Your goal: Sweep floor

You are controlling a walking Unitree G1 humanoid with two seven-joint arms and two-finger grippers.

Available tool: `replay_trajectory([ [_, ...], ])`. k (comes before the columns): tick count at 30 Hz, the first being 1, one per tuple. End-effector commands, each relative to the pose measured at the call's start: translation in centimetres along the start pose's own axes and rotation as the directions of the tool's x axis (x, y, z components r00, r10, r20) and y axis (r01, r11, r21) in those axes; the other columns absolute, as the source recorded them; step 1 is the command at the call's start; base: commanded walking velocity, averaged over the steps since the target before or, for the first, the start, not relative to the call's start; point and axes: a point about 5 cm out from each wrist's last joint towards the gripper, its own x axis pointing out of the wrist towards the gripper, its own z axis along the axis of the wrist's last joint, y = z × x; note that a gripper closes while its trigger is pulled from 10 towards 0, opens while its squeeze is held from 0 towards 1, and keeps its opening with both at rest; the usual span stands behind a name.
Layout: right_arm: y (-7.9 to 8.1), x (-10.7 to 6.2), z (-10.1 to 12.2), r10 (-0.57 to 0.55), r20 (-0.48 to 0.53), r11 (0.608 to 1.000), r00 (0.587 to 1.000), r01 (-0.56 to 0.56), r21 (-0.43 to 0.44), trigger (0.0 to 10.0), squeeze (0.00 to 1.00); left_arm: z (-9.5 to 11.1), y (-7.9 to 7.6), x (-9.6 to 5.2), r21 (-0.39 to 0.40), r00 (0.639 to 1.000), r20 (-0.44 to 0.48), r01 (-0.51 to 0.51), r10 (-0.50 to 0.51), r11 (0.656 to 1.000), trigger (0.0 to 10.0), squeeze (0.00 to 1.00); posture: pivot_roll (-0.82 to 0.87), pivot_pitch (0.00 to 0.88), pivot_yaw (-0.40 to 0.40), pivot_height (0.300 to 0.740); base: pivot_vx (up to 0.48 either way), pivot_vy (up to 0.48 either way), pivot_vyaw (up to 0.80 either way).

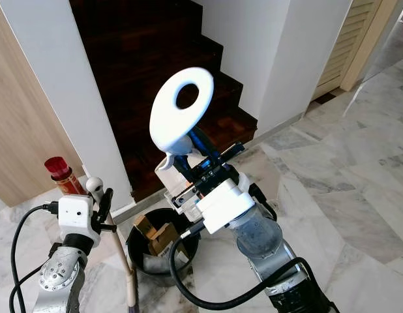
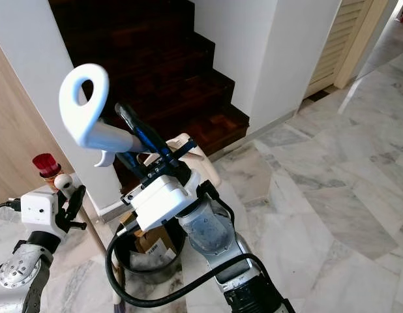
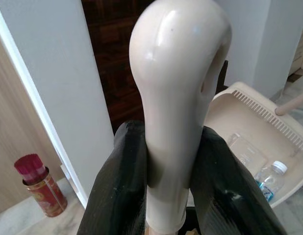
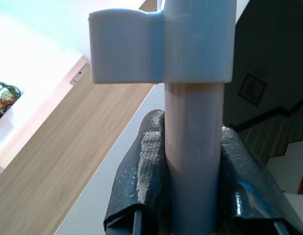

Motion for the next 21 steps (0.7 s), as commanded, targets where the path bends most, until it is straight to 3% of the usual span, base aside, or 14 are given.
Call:
replay_trajectory([
  [1, -0.61, 1.1, 2.2, -0.013, 0.141, 0.999, 0.99, 0.018, -0.037, 10.0, 0.0, 0.69, -0.17, 0.33, 0.021, 0.999, 0.046, 0.003, -0.004, 1.0, 10.0, 0.0, 0.09, 0.051, -0.009, 0.74, 0.0, 0.0, 0.0],
  [21, -0.51, 1.26, 2.16, -0.01, 0.136, 0.999, 0.991, 0.015, -0.036, 10.0, 0.0, 0.74, -0.2, 0.41, 0.018, 0.999, 0.049, 0.004, -0.005, 1.0, 10.0, 0.0, 0.09, 0.055, -0.009, 0.74, 0.0, 0.0, 0.0],
])
